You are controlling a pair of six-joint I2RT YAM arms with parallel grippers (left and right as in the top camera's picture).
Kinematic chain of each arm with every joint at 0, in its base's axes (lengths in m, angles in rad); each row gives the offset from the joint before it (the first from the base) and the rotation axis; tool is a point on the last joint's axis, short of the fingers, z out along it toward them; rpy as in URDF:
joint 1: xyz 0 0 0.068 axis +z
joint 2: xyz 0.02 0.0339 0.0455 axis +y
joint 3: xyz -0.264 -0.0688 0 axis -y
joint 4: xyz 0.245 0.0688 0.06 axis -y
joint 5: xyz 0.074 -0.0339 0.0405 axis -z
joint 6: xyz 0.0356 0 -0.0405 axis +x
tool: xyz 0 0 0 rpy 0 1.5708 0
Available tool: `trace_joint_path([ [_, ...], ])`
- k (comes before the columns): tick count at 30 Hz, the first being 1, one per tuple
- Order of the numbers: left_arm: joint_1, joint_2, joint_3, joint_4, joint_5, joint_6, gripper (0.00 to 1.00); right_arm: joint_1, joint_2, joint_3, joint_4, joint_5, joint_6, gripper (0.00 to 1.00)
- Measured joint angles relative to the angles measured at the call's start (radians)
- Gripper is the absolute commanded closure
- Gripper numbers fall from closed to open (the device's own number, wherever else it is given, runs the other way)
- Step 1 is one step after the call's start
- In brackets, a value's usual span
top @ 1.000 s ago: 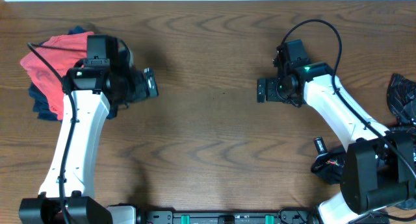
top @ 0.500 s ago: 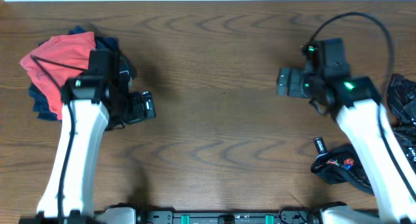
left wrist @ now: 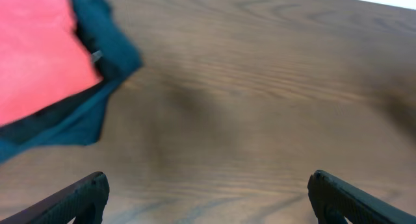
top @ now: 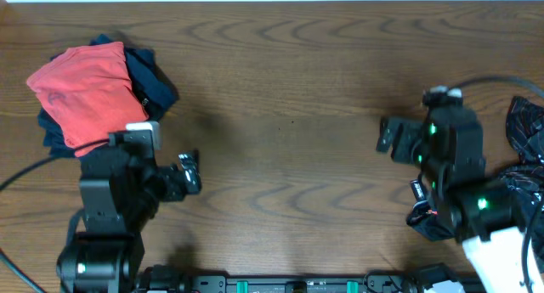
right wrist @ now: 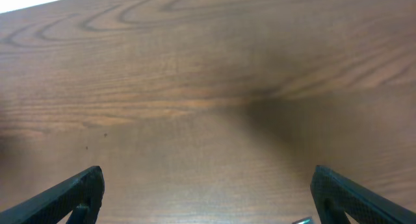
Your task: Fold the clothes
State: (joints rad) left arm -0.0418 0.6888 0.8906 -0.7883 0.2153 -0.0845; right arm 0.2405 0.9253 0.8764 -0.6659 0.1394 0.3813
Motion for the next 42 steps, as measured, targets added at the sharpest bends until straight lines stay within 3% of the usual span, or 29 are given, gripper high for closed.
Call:
trace_joint_path([
  [9, -0.125, 0.095, -0.047, 0.058, 0.021, 0.026, 0.02, 0.002, -0.163, -0.101, -0.003, 0.088, 0.047, 0.01],
  [42, -0.137, 0.141, -0.047, 0.063, 0.017, 0.033, 0.02, 0.002, -0.148, -0.102, -0.046, 0.124, 0.056, 0.01],
])
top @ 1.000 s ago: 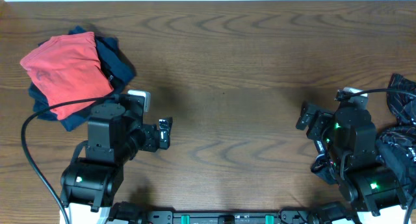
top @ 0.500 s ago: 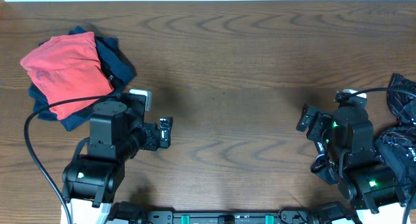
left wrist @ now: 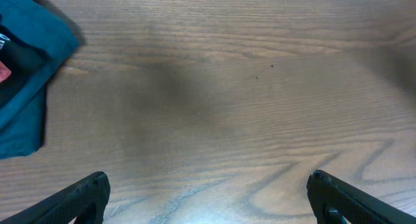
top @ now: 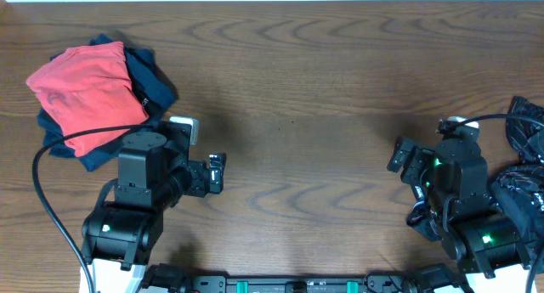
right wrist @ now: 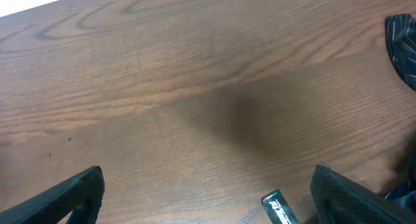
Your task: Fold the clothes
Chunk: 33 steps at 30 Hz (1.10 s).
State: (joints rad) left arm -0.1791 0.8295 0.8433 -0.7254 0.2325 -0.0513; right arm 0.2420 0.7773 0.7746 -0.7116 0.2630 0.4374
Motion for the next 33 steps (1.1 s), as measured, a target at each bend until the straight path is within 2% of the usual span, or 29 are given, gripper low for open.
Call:
trace_joint_path([
  [6, 0.000, 0.000, 0.000, 0.000, 0.000, 0.000, 0.02, -0.013, -0.027, -0.004, -0.024, 0.002, -0.001, 0.01],
  [9, 0.000, 0.000, 0.000, 0.000, 0.000, 0.000, 0.02, -0.043, -0.090, -0.041, 0.023, 0.000, -0.028, 0.01],
  [16, -0.001, 0.000, -0.001, 0.000, 0.000, 0.000, 0.02, -0.095, -0.329, -0.281, 0.283, -0.072, -0.182, 0.01],
  [23, -0.001, 0.000, -0.001, 0.000, 0.000, 0.000, 0.02, -0.108, -0.566, -0.579, 0.583, -0.153, -0.286, 0.01],
  [28, -0.001, 0.000, -0.001, 0.000, 0.000, 0.000, 0.02, -0.126, -0.676, -0.720, 0.782, -0.178, -0.320, 0.01],
  [33, -0.001, 0.000, -0.001, 0.000, 0.000, 0.000, 0.02, -0.140, -0.752, -0.767, 0.783, -0.195, -0.385, 0.01],
])
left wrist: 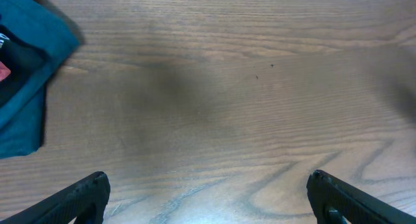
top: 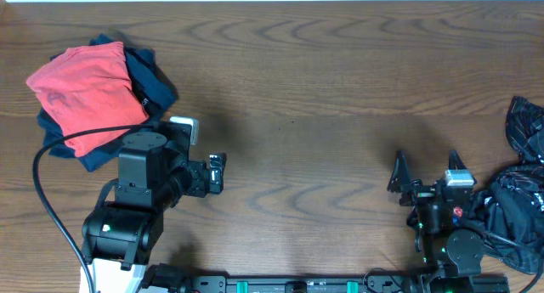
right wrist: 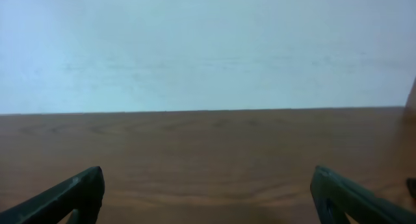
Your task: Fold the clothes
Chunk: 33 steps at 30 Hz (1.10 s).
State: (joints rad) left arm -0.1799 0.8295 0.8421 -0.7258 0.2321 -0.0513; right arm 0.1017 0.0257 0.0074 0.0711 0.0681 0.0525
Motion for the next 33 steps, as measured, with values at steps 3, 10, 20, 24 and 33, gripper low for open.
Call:
trace_joint_path([
  [3, 0.000, 0.000, 0.000, 0.000, 0.000, 0.000, 0.02, 0.000, -0.015, 0.003, -0.110, -0.019, -0.045, 0.01],
  [10, 0.000, 0.000, 0.000, 0.000, 0.000, 0.000, 0.02, 0.000, -0.010, -0.001, -0.141, -0.050, -0.081, 0.01],
  [20, 0.000, 0.000, 0.000, 0.000, 0.000, 0.000, 0.02, 0.000, -0.010, -0.001, -0.141, -0.054, -0.090, 0.01],
  [24, 0.000, 0.000, 0.000, 0.000, 0.000, 0.000, 0.02, 0.000, -0.010, -0.001, -0.141, -0.054, -0.090, 0.01],
  [33, 0.000, 0.000, 0.000, 0.000, 0.000, 0.000, 0.02, 0.000, -0.010, -0.001, -0.141, -0.054, -0.090, 0.01],
])
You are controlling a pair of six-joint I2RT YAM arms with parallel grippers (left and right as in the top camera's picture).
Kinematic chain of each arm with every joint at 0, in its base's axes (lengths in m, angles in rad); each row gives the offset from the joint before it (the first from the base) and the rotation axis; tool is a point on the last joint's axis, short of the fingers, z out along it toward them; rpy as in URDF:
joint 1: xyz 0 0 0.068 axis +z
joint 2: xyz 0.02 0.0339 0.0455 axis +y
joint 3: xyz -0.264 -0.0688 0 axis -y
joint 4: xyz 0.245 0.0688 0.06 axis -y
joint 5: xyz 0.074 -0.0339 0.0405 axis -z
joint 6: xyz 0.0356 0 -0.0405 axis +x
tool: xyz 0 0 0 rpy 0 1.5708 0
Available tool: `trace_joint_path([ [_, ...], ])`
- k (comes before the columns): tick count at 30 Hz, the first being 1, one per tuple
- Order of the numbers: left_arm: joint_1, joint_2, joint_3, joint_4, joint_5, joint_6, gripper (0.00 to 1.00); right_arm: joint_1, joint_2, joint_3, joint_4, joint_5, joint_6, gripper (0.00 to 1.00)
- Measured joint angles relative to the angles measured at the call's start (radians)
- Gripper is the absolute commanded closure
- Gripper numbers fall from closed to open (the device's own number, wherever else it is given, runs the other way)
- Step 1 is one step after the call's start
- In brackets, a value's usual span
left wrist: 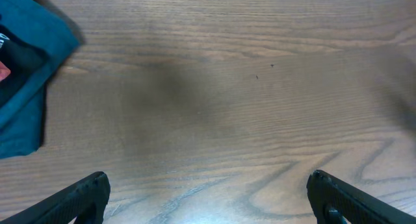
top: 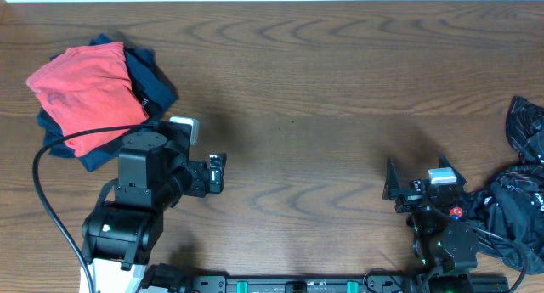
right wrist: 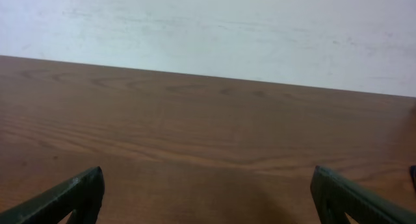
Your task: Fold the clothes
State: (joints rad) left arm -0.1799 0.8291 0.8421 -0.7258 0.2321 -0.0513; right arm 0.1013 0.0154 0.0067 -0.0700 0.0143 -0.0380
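A red garment (top: 85, 85) lies folded on top of dark blue clothes (top: 149, 81) at the table's far left; a blue corner (left wrist: 29, 68) of that stack shows in the left wrist view. A crumpled dark garment (top: 518, 200) sits at the right edge. My left gripper (top: 217, 172) is open over bare wood to the right of the stack, holding nothing; its fingertips (left wrist: 81, 197) frame empty table. My right gripper (top: 389, 184) is open and empty near the front edge, left of the dark garment, with only fingertips (right wrist: 78, 195) in its wrist view.
The brown wooden table (top: 297, 89) spreads between the two arms. A white wall (right wrist: 208, 29) rises behind its far edge. A black cable (top: 51, 161) loops from the left arm across the stack's near side.
My right gripper sits slightly further left and is tipped down, so its view holds more table and less wall. The left arm and both clothes piles are unchanged.
First my left gripper was beside the red-and-blue stack and my right arm reached out over the table's right middle. Then the left had shifted right over bare wood and the right had drawn back. The right then lay folded low at the front edge, where it stays.
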Motion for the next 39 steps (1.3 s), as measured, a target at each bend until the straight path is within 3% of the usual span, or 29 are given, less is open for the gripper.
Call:
trace_joint_path([
  [8, 0.018, -0.123, -0.031, -0.033, -0.068, 0.032, 0.02, 0.000, 0.000, 0.000, 0.000, 0.000, 0.000, 0.01],
  [14, 0.082, -0.344, -0.238, 0.060, -0.084, 0.034, 0.02, 0.000, 0.000, 0.000, -0.001, -0.001, 0.000, 0.01],
  [20, 0.108, -0.517, -0.486, 0.264, -0.090, 0.039, 0.02, 0.000, 0.000, 0.000, 0.000, -0.001, -0.001, 0.01],
  [31, 0.114, -0.703, -0.807, 0.837, -0.090, 0.153, 0.02, 0.000, 0.000, 0.000, -0.001, -0.001, -0.001, 0.01],
  [39, 0.114, -0.817, -0.835, 0.760, -0.094, 0.235, 0.02, 0.000, 0.000, 0.000, 0.000, -0.002, -0.001, 0.01],
])
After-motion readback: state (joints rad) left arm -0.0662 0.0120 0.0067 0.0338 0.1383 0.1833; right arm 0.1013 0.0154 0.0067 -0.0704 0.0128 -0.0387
